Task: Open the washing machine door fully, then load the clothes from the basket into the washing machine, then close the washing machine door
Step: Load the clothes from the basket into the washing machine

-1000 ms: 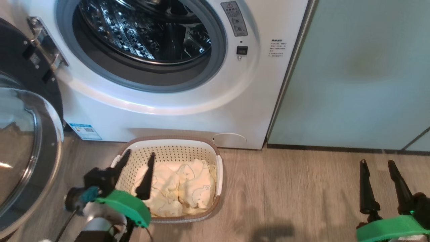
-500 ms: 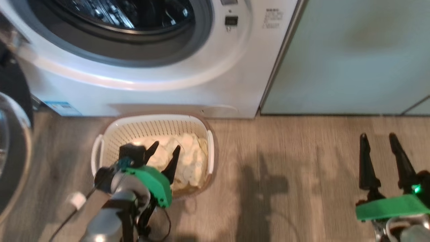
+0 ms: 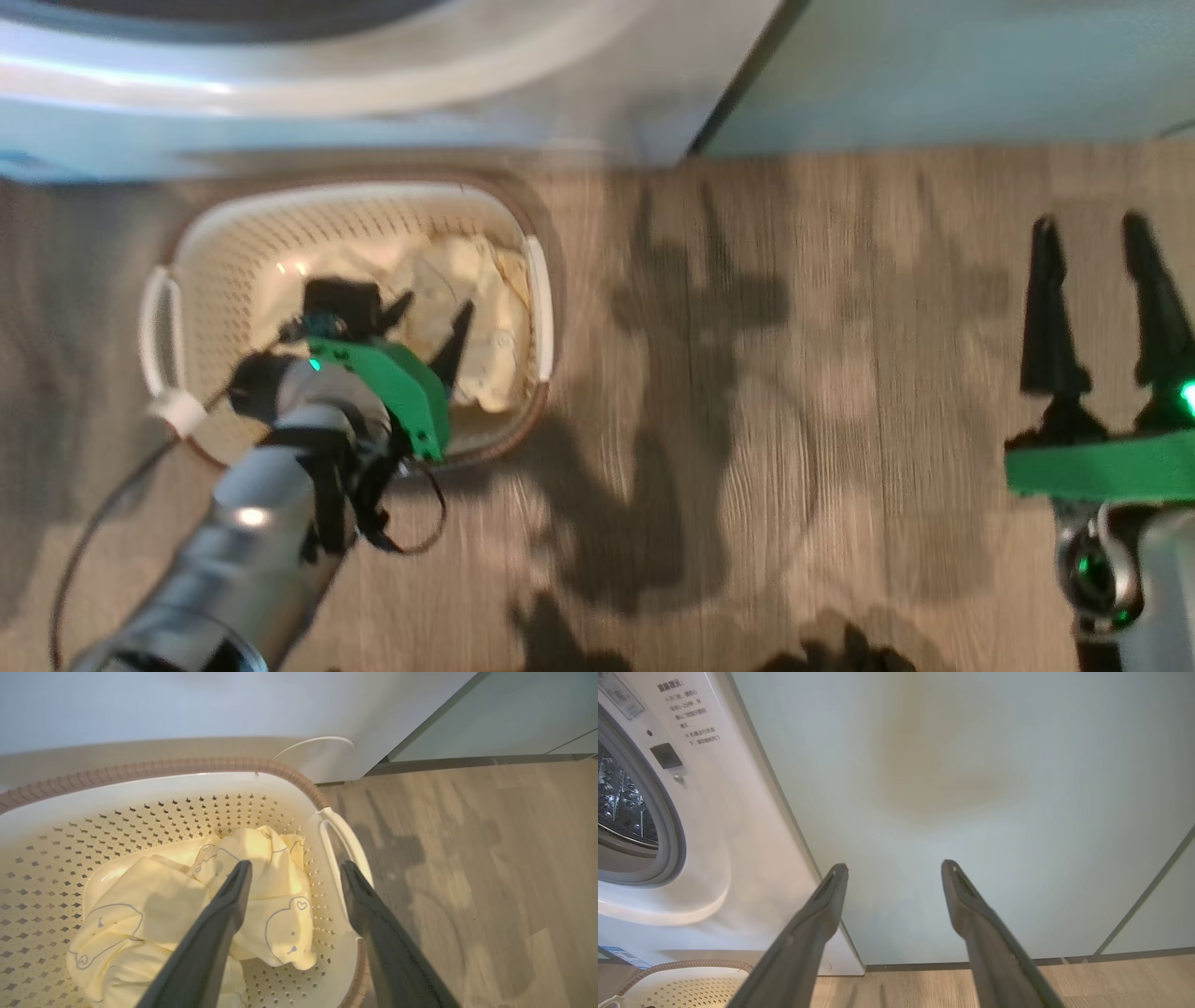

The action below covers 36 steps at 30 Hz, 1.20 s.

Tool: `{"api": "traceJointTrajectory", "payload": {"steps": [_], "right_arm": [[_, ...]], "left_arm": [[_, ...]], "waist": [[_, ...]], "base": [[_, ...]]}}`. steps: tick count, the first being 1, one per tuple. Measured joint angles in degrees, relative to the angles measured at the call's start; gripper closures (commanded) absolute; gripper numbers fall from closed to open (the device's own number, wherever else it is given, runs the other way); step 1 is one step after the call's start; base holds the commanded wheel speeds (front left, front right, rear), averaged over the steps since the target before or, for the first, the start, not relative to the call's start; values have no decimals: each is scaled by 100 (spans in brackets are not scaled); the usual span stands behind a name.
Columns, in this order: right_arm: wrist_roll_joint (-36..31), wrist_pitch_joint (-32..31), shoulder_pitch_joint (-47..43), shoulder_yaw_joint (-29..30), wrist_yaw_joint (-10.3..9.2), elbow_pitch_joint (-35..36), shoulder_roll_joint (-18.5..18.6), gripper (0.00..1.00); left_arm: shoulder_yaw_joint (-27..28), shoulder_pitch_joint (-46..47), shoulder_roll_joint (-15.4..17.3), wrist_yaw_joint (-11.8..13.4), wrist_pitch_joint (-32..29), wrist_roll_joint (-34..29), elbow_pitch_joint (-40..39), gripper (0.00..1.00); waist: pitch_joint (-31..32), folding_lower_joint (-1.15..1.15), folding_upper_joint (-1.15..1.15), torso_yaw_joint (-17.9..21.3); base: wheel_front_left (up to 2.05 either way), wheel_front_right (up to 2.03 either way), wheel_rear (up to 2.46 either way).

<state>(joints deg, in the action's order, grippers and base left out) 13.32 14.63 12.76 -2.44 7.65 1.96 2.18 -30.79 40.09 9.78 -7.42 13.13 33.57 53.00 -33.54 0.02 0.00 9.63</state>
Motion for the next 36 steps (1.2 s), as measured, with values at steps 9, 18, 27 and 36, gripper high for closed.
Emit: {"api": "traceJointTrajectory", "payload": {"steps": [9,18,27,36], "right_arm": [[192,0,428,-47,0,280,3,0],[310,1,695,-154,0,520,4,0],[423,1,886,-334,0,673,4,0],[482,1,885,-368,0,703,4,0]], "left_arm": [[-458,641,286,0,24,502,348,0],[-814,1206,579,0,51,985,545,0],[-993,1736,672,-3,-70,1283,1068,0],[-1048,2067,660,12,-105,1340,1640,64]], "waist": [[-993,0,0,199],[-1828,-1,0,425],[-2332,-2,0,667],[-2512,-2,0,881]], "base": [[0,0,0],[0,0,0],[0,0,0],[0,0,0]]}}
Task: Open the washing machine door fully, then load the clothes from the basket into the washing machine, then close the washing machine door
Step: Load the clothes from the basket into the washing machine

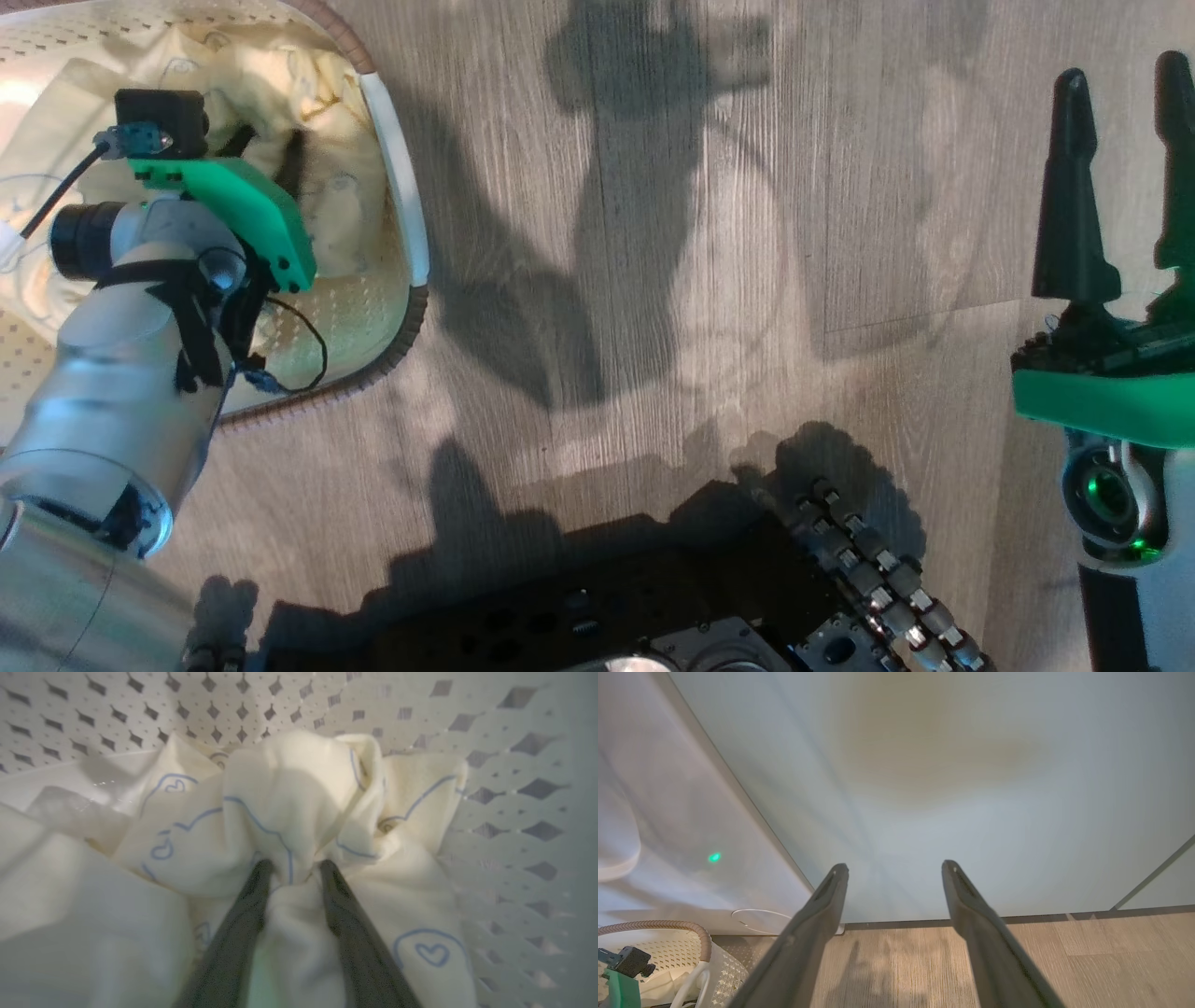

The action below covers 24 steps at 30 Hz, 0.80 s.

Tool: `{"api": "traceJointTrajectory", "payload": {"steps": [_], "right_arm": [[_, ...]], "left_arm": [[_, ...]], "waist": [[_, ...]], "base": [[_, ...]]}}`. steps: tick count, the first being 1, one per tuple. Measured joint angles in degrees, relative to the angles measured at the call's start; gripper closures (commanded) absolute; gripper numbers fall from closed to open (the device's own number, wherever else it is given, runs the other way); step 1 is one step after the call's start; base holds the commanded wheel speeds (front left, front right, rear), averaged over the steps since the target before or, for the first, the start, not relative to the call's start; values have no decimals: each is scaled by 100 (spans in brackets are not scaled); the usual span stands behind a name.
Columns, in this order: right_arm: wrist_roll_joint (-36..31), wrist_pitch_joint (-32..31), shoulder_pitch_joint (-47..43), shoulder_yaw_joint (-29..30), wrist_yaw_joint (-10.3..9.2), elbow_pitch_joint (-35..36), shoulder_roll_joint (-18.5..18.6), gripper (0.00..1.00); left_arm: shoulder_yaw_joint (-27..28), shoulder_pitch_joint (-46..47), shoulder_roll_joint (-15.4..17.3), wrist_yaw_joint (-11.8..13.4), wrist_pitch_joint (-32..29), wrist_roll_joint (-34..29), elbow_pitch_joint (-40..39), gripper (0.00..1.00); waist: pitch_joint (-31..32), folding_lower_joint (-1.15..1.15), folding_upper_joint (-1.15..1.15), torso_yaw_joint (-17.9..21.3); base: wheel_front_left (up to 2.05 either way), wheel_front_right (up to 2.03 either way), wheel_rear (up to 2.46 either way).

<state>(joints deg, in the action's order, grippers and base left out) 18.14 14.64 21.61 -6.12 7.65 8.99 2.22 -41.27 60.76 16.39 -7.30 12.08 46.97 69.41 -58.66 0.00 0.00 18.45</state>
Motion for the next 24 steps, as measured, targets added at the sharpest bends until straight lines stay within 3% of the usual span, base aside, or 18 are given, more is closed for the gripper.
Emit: {"api": "traceJointTrajectory", "payload": {"steps": [1,15,24], "right_arm": [[0,0,0,0,0,3,0,0],[-114,0,-20,129,0,-47,0,0],[-325,0,-201,412,0,-132,1,0]], "left_arm": [[-2,18,-9,26,23,-2,36,100],[-194,-96,-254,66,163,-111,330,100],[-269,-201,-354,93,230,-274,46,100]], "waist": [[1,0,0,8],[384,0,0,-186],[767,0,0,-482]], "base": [[0,0,0],[0,0,0],[0,0,0]]}}
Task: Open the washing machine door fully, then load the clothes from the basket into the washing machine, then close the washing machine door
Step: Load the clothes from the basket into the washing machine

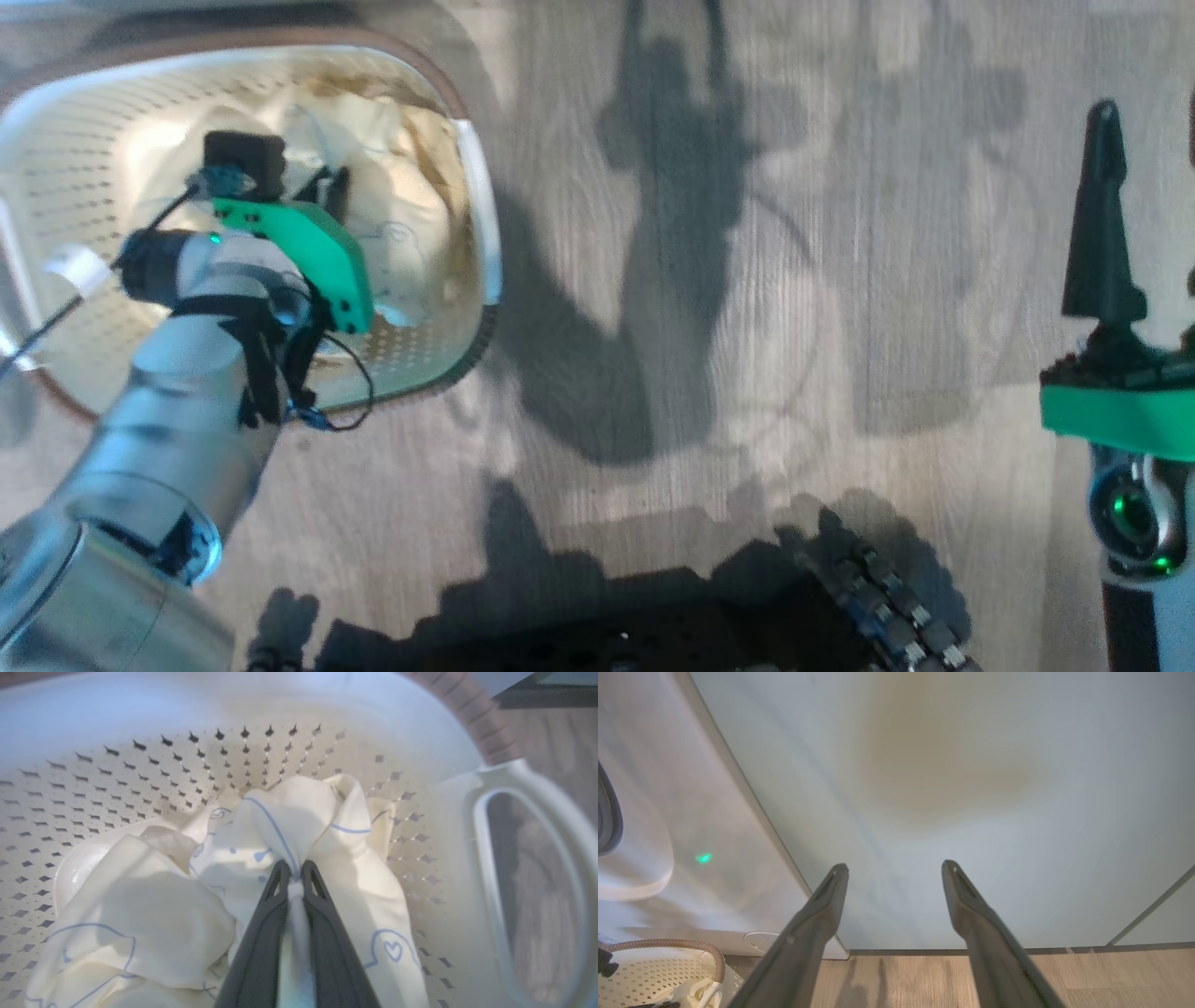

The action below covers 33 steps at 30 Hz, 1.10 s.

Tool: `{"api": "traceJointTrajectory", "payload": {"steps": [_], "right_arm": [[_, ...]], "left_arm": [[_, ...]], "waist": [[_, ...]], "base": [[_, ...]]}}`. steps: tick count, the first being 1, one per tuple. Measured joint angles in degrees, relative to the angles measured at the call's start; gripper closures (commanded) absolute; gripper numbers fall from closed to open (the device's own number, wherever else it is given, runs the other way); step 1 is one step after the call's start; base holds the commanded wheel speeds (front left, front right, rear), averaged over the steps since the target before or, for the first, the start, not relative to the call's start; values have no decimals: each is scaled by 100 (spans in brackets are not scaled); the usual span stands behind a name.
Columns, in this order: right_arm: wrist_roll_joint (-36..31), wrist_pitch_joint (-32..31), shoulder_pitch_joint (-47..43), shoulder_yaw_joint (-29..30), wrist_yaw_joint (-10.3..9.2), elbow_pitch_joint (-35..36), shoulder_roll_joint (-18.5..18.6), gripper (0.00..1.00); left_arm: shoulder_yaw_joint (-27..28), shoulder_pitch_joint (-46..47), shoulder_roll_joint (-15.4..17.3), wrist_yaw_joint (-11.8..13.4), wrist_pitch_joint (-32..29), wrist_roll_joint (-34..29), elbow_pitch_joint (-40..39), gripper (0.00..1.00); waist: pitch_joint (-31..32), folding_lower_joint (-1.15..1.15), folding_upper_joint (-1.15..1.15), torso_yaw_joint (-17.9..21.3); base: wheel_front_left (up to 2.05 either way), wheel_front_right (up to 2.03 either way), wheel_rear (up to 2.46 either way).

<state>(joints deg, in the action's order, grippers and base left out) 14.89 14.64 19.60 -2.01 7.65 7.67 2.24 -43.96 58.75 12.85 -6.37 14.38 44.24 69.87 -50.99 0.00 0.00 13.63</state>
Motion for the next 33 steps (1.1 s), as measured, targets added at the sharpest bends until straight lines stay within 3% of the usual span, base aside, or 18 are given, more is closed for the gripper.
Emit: {"api": "traceJointTrajectory", "payload": {"steps": [9,16,33], "right_arm": [[-338,0,-377,194,0,-212,1,0],[-441,-1,-420,210,0,-470,1,0],[-584,-1,-1052,252,0,-1057,3,0]], "left_arm": [[589,-721,-11,254,0,-485,-1294,100],[1399,-1512,31,402,0,-1006,-2484,100],[3040,-3667,168,588,0,-2080,-4942,100]], "waist": [[684,0,0,-414],[1324,-1,0,-693],[2936,-1,0,-1146]], "base": [[0,0,0],[0,0,0],[0,0,0]]}}
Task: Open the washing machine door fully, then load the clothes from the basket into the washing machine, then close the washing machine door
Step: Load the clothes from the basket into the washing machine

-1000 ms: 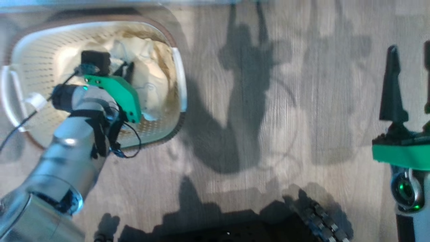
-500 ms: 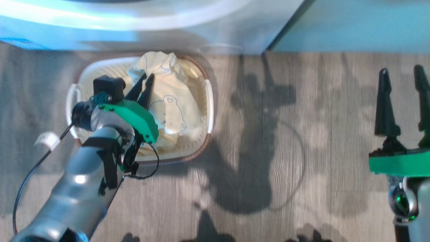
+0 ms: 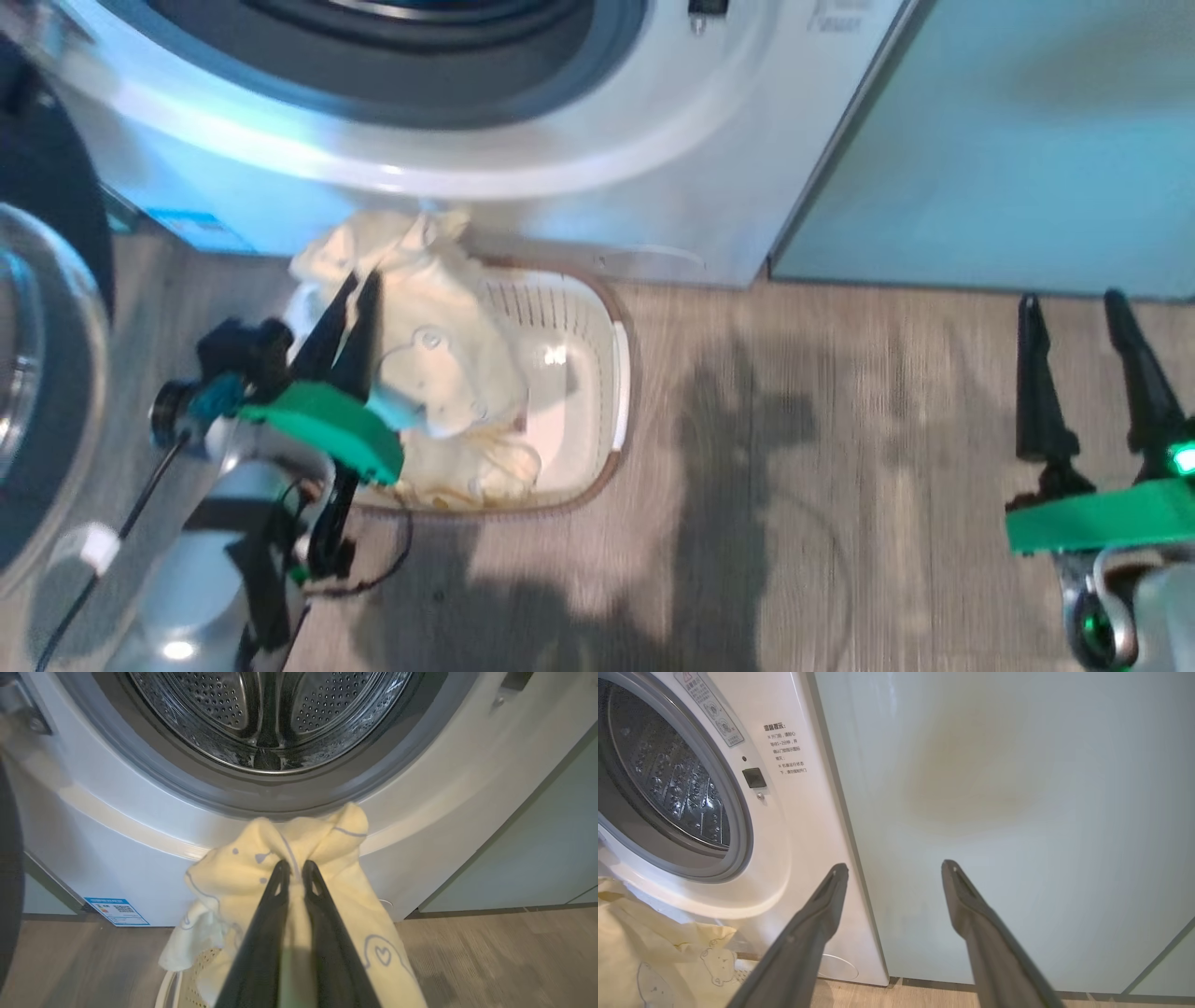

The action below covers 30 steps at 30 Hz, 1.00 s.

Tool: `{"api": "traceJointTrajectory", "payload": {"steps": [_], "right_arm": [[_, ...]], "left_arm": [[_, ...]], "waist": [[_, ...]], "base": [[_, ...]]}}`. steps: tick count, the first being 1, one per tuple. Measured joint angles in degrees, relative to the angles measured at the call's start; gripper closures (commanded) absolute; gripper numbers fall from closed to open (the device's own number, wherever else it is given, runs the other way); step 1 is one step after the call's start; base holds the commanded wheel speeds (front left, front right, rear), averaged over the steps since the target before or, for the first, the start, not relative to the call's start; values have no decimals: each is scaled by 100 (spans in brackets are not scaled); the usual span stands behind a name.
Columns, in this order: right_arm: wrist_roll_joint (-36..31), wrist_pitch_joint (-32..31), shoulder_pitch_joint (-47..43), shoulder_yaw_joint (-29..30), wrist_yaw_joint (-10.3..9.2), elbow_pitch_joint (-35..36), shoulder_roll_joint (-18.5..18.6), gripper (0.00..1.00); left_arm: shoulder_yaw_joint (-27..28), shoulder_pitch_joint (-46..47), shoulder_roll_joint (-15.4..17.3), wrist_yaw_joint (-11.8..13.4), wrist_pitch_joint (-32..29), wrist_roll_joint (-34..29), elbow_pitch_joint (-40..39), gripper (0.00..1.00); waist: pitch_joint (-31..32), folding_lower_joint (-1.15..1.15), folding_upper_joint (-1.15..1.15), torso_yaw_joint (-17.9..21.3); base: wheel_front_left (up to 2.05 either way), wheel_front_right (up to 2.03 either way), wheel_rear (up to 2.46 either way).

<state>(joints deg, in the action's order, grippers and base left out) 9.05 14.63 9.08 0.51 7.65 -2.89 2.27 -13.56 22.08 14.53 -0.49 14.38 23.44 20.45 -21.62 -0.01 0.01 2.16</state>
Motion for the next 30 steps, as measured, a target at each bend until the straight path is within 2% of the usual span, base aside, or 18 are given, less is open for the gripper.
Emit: {"api": "traceJointTrajectory", "payload": {"steps": [10,17,30], "right_arm": [[13,0,-572,43,0,-364,9,0],[63,0,-818,37,0,-490,49,0],[105,-1,-1102,40,0,-536,57,0]], "left_arm": [[378,-1090,115,176,0,-178,-708,100],[413,-1572,192,229,-5,-174,-967,100],[414,-1964,268,370,-133,-166,-1298,100]], "waist": [[961,0,0,-117],[1485,0,0,-138],[1824,0,0,-55]], "base": [[0,0,0],[0,0,0],[0,0,0]]}}
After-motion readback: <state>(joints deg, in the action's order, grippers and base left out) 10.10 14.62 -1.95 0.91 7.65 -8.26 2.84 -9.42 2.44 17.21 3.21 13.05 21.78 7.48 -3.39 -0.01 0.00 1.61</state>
